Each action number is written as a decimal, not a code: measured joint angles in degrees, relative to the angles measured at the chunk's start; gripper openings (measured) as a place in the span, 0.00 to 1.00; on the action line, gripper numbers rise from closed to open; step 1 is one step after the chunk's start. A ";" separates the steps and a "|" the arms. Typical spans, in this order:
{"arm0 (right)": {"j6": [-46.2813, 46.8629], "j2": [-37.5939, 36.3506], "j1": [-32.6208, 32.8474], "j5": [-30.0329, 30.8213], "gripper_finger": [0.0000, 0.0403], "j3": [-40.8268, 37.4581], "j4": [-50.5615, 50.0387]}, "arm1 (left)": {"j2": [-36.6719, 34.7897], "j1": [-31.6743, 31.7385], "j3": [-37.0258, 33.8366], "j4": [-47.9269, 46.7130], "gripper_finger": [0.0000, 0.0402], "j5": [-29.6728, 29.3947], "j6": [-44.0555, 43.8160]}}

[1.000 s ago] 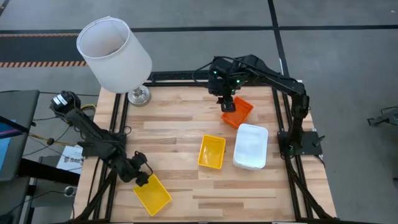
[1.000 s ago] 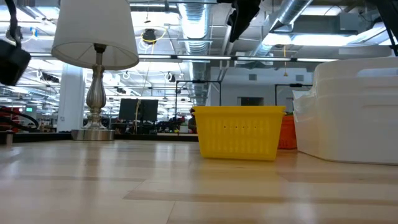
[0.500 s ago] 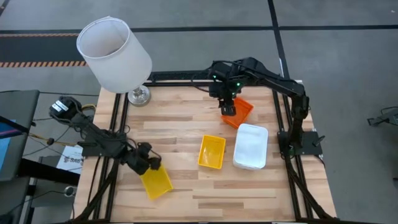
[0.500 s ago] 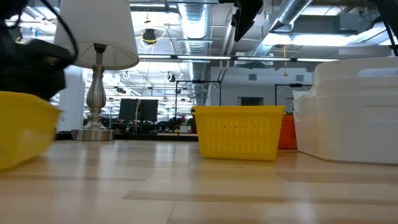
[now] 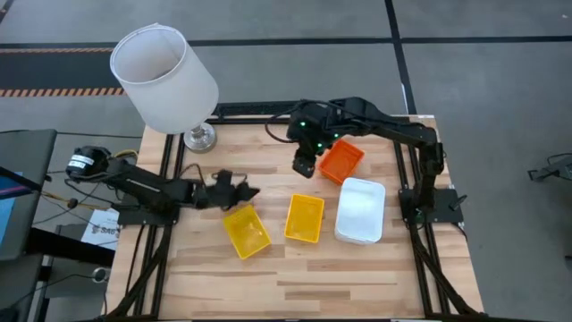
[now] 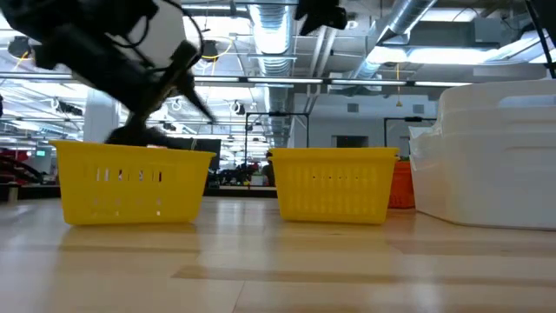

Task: Stack baskets by color
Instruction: Stack the bottom yellow bin on the top yellow bin

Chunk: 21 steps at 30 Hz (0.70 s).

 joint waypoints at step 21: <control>15.58 19.75 15.26 6.41 0.46 0.00 19.48 | -33.96 21.56 12.27 -23.68 0.61 12.95 23.91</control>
